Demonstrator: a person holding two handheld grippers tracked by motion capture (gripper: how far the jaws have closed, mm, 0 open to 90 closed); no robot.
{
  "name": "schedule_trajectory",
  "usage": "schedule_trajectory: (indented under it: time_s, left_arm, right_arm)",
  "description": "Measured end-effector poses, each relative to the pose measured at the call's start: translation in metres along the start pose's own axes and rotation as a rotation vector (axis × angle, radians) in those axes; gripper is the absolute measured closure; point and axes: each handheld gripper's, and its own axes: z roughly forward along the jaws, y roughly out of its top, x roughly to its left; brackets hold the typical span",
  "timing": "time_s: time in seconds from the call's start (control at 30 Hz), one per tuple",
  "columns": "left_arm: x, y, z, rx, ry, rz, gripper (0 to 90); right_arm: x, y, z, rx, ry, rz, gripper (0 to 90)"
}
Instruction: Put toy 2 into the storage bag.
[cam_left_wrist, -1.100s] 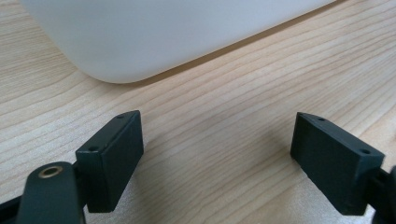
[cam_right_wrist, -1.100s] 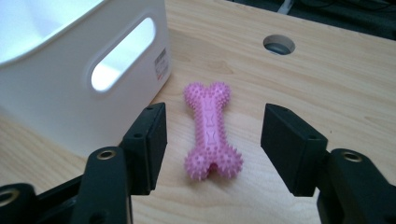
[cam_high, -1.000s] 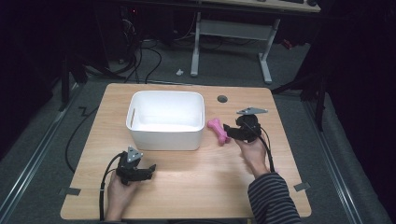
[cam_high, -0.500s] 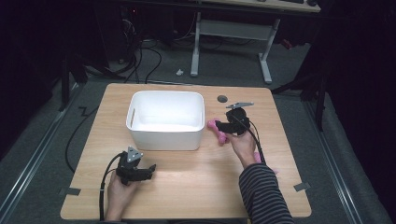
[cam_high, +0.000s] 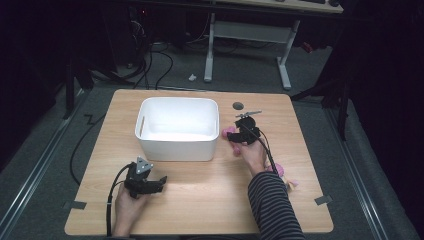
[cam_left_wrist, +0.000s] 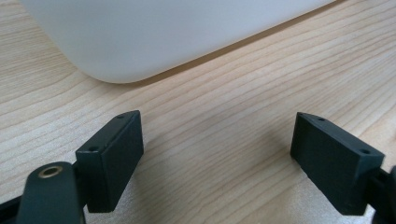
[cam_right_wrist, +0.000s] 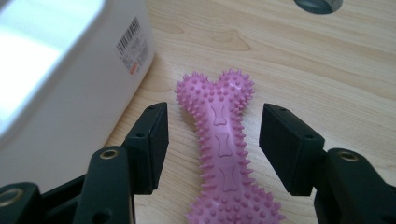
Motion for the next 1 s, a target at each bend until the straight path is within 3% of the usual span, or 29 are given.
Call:
schedule_trajectory:
  time_s: [0.33,0.47,0.6,0.83,1.0]
  left_arm:
    - [0.000,0.000,0.000,0.000,0.000,0.001,17.5]
    - [0.000,0.000,0.000,0.000,0.000,0.001,17.5]
    - [0.000,0.000,0.000,0.000,0.000,0.000,17.5]
    - [0.000,0.000,0.000,0.001,0.001,0.000,17.5]
    - [0.000,0.000,0.000,0.001,0.001,0.001,17.5]
  right_arm:
    - [-0.005,-0.004,0.017,0.064,-0.014,0.027,41.3]
    - [-0.003,-0.006,0.023,0.089,-0.036,-0.009,40.5]
    - [-0.005,-0.008,0.031,0.120,-0.035,0.003,41.5]
    - [-0.001,-0.011,0.034,0.121,-0.049,-0.033,54.4]
    - [-0.003,-0.012,0.032,0.116,-0.057,-0.043,58.4]
